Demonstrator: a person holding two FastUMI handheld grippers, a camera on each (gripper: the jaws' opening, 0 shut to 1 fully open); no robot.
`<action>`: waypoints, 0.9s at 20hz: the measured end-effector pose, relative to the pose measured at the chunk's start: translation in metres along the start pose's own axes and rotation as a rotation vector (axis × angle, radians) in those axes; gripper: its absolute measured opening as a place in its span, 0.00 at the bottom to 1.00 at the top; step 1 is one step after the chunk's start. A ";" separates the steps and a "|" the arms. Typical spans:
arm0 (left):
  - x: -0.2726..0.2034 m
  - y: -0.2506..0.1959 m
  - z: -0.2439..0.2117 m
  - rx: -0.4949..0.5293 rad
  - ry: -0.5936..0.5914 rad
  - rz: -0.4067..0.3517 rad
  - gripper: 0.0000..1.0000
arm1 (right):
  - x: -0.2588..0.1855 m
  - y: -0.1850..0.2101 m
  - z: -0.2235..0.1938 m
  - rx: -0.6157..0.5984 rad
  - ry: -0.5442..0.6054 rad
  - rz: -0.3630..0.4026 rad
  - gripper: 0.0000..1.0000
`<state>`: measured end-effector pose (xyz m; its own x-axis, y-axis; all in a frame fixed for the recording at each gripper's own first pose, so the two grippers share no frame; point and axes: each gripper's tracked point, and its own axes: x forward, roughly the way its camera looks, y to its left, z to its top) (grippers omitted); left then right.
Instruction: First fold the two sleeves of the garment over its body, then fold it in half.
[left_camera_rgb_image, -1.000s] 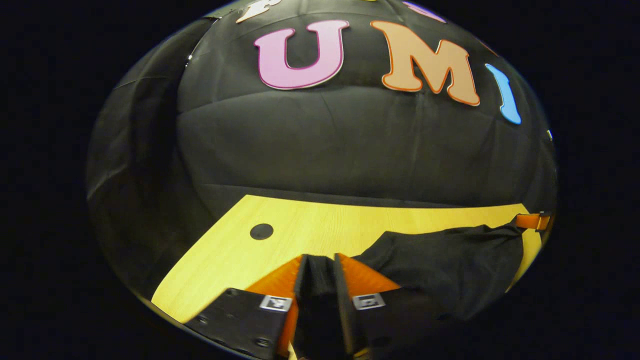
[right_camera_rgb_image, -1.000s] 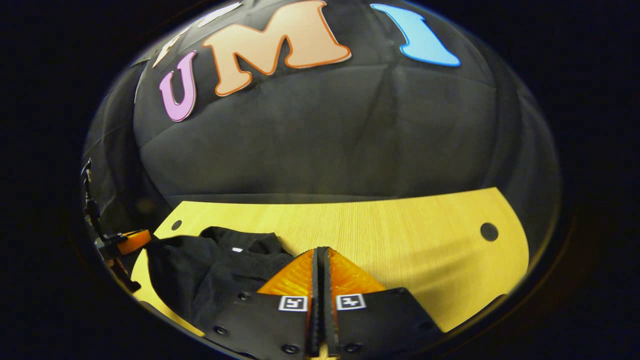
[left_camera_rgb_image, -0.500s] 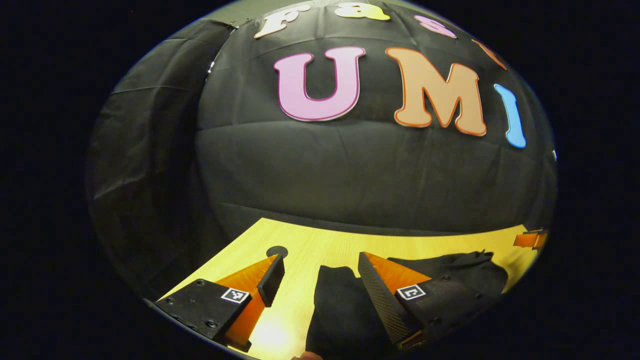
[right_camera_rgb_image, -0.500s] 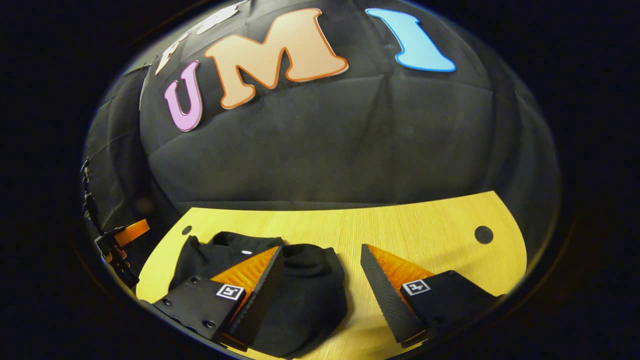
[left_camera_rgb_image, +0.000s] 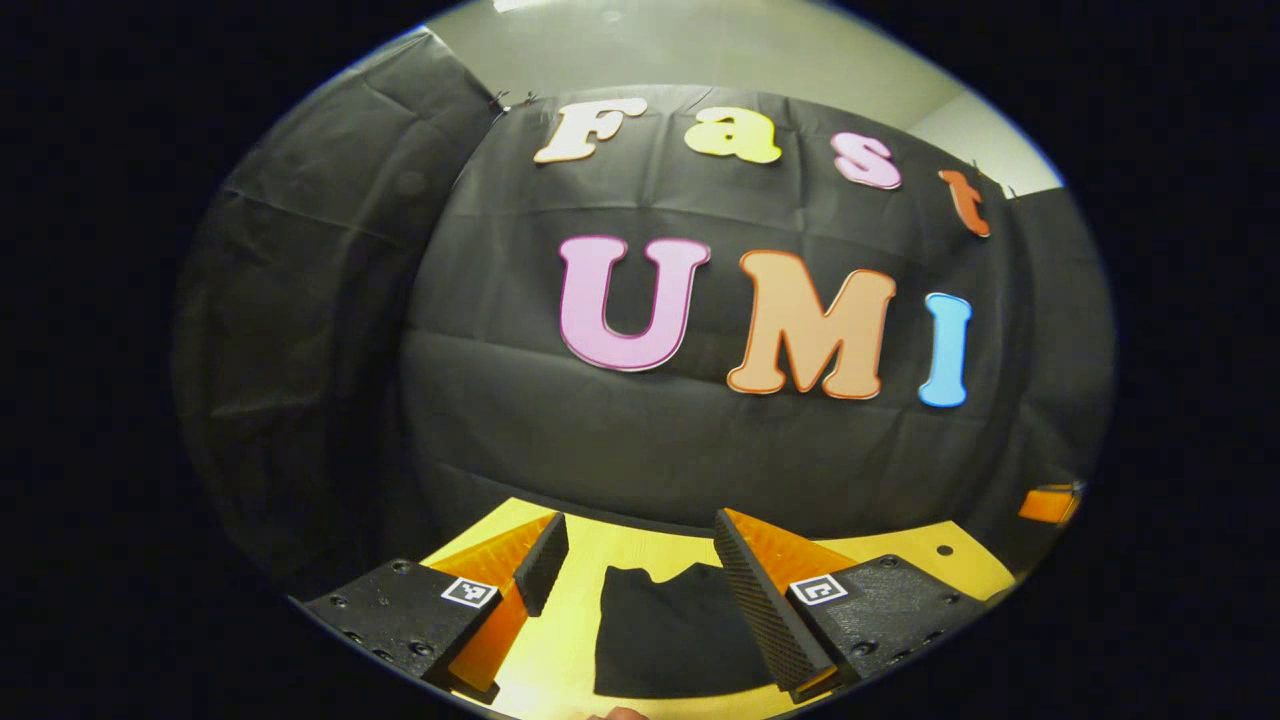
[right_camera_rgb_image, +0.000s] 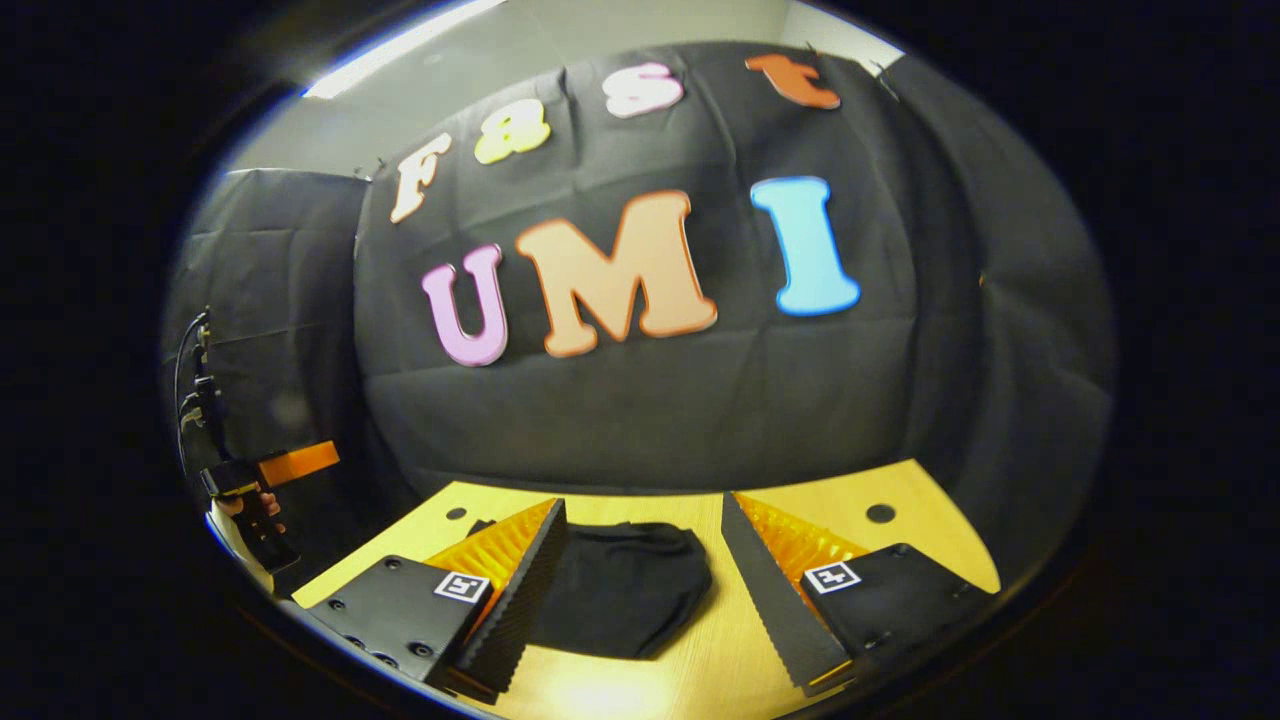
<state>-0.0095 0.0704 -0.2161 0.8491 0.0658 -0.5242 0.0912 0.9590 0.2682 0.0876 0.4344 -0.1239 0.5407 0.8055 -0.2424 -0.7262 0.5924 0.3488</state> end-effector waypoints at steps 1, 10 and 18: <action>-0.016 -0.001 0.006 0.030 -0.012 -0.012 0.90 | -0.025 0.006 0.007 -0.008 -0.040 -0.007 0.98; -0.178 -0.024 -0.035 0.073 0.017 -0.063 0.93 | -0.178 0.094 -0.050 0.187 -0.139 0.026 0.97; -0.227 -0.012 -0.051 0.072 0.041 -0.074 0.93 | -0.247 0.123 -0.098 0.145 -0.134 0.015 0.97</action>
<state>-0.2299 0.0580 -0.1414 0.8169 0.0082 -0.5767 0.1914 0.9393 0.2846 -0.1768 0.3096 -0.1100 0.5893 0.7994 -0.1169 -0.6710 0.5649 0.4803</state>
